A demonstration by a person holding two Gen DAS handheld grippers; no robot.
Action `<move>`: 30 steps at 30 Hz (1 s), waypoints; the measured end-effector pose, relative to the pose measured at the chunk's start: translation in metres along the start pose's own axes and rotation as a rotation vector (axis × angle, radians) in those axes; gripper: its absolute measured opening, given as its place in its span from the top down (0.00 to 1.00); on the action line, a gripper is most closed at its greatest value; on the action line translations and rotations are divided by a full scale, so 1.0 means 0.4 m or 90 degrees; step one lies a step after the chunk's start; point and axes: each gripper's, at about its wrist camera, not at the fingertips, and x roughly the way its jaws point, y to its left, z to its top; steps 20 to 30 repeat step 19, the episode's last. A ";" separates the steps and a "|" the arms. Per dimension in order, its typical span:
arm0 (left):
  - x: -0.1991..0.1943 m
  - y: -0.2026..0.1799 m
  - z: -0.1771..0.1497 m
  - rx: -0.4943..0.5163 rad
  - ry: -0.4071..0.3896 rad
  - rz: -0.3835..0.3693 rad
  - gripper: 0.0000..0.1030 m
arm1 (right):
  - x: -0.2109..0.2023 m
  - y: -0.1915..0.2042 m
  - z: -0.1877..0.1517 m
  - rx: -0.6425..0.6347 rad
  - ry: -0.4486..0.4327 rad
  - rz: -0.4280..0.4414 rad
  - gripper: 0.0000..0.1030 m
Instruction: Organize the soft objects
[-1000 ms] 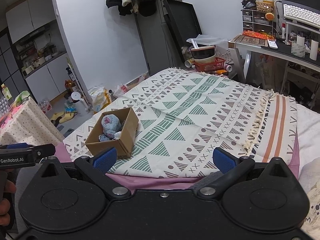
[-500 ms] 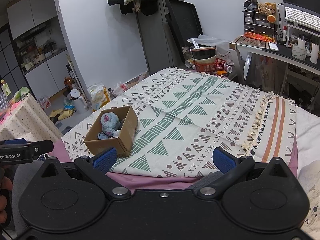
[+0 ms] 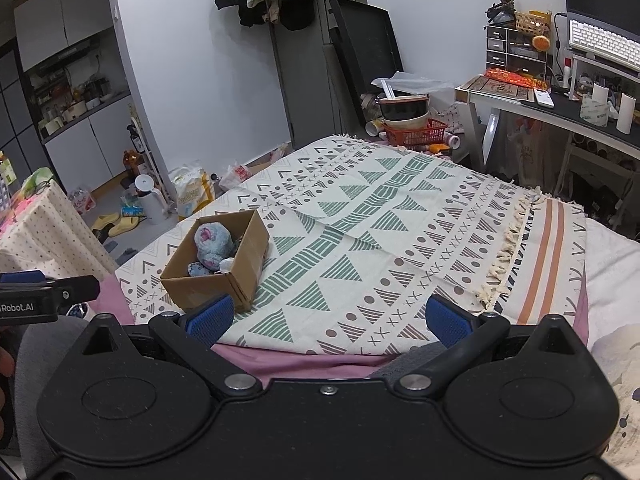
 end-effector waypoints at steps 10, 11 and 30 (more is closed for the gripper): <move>0.001 0.002 0.001 0.003 -0.002 0.001 0.01 | 0.005 -0.004 0.000 0.000 0.005 -0.001 0.00; 0.002 0.004 0.001 0.002 -0.003 0.001 0.01 | 0.007 -0.004 0.000 0.000 0.005 -0.001 0.00; 0.012 0.005 0.001 0.006 -0.005 -0.009 0.01 | 0.012 -0.007 -0.001 0.005 0.010 -0.003 0.00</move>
